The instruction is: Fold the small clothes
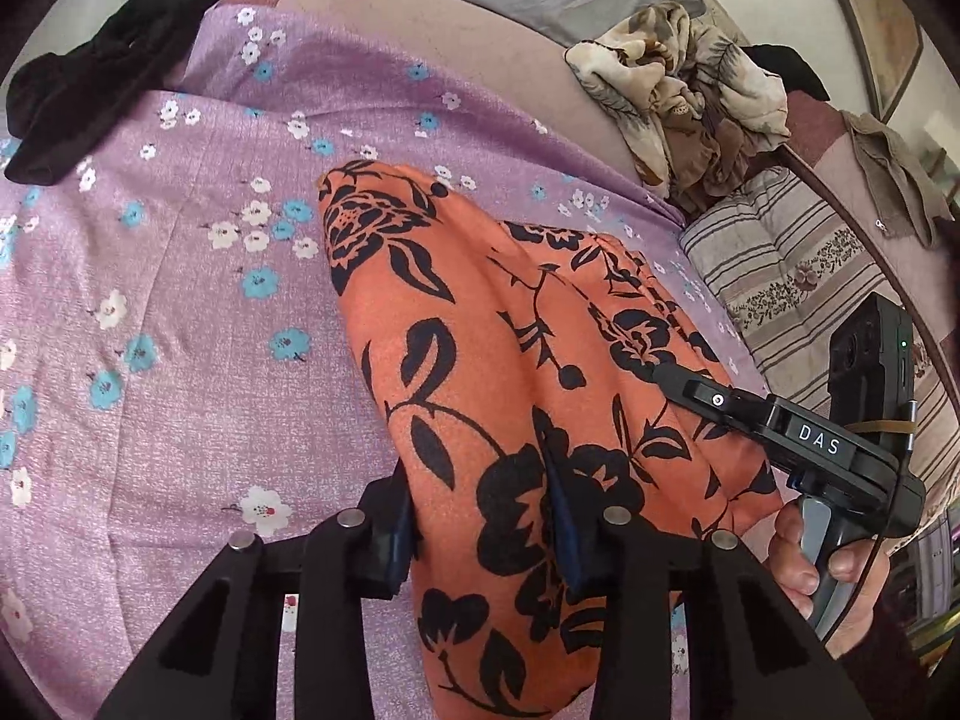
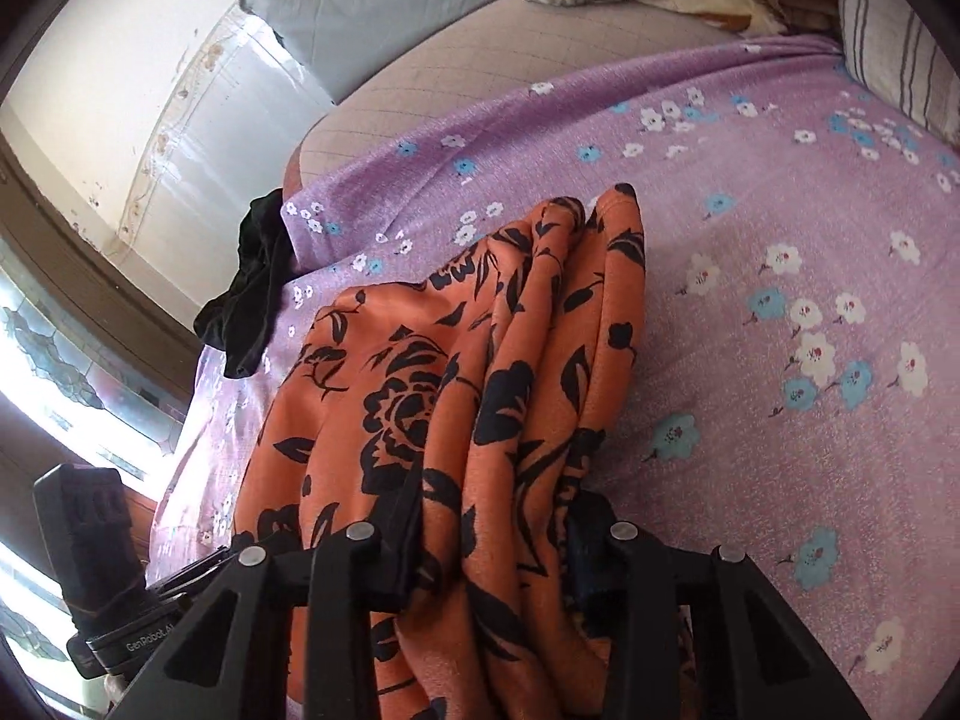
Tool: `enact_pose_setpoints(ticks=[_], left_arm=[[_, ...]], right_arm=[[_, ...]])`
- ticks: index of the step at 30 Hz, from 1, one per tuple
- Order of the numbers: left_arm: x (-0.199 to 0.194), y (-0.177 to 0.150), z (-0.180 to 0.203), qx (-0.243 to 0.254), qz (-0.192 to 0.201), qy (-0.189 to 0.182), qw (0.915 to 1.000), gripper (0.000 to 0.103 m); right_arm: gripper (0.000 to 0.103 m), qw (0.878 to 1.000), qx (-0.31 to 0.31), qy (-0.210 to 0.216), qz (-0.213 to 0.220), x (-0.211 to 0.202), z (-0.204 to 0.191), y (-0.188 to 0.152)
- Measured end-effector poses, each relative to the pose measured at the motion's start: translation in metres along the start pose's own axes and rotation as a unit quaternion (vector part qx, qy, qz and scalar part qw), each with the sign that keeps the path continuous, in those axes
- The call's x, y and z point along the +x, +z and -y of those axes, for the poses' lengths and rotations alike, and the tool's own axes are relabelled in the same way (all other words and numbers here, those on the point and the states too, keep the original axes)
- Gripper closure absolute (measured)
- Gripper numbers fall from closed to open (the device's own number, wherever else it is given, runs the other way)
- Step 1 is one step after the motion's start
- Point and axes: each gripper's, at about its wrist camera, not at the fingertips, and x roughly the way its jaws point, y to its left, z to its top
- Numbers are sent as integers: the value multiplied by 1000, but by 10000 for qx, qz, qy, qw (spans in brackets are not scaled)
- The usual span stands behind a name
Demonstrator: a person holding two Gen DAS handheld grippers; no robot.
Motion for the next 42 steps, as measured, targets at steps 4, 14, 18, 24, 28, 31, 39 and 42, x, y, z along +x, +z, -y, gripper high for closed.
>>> enact_pose_setpoints(ticks=[4, 14, 18, 24, 28, 31, 39, 42], left_arm=[[-25, -1, 1, 66, 261, 101, 9996, 64], [-96, -39, 28, 511, 696, 1139, 9897, 64], [-119, -64, 38, 659, 911, 1458, 9829, 64], [-140, -101, 34, 514, 890, 1607, 9816, 64], [-145, -123, 32, 455, 772, 1603, 9830, 63], [-146, -136, 34, 454, 697, 1616, 9833, 63], [-150, -158, 38, 432, 590, 1656, 9835, 63], [-150, -166, 39, 423, 548, 1700, 9830, 63]], right_arm=[[66, 9994, -280, 52, 220, -14, -20, -1], [66, 9960, -771, 353, 286, -41, -73, -35], [66, 9949, -849, 481, 256, -55, -86, -50], [66, 9937, -970, 537, 173, -71, -103, -88], [66, 9943, -946, 497, 21, -78, -104, -112], [66, 9949, -903, 449, -67, -82, -103, -125], [66, 9957, -834, 347, -195, -91, -99, -147], [66, 9957, -821, 341, -250, -93, -97, -152]])
